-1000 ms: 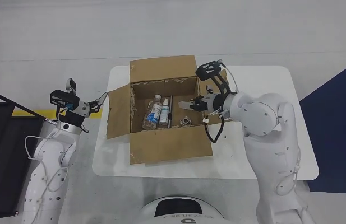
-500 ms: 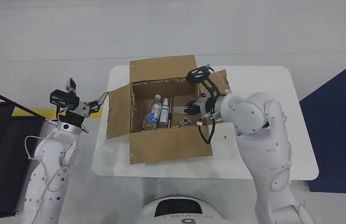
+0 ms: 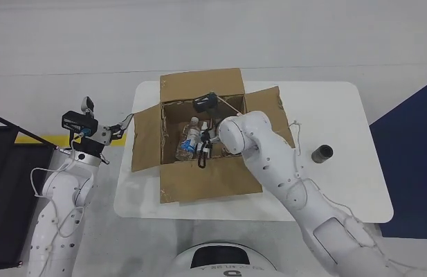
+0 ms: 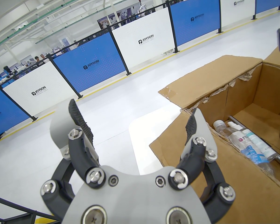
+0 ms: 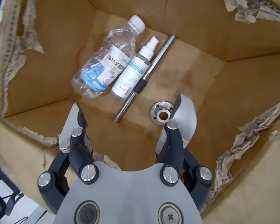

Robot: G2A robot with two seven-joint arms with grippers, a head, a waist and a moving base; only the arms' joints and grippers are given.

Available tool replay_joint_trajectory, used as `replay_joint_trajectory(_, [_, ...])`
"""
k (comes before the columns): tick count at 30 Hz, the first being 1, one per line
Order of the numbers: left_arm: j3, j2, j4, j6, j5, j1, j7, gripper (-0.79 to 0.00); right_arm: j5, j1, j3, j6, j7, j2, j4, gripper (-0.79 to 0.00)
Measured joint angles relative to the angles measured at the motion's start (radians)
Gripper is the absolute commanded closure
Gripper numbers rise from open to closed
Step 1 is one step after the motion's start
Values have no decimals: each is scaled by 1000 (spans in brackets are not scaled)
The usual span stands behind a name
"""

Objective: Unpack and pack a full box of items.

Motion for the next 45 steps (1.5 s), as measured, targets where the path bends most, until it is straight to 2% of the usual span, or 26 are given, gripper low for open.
replay_joint_trajectory(7, [0,0,0,0,0,0,0,-785,-44,60,-68,131,13,-34,141,-449])
replay_joint_trajectory(8, [0,0,0,0,0,0,0,-785,-49,67,-76,147,18,-39,157,-391])
replay_joint_trajectory(11, [0,0,0,0,0,0,0,-785,-58,82,-94,178,32,-51,199,-360])
replay_joint_trajectory(24, [0,0,0,0,0,0,0,-785,16,133,-130,227,-9,-114,396,-286])
replay_joint_trajectory(28, [0,0,0,0,0,0,0,-785,60,145,-126,236,-48,-131,452,-237])
replay_joint_trajectory(35, [0,0,0,0,0,0,0,-785,124,170,-129,235,-137,-163,547,-259])
replay_joint_trajectory(45, [0,0,0,0,0,0,0,-785,136,213,-165,254,-186,-208,682,-274])
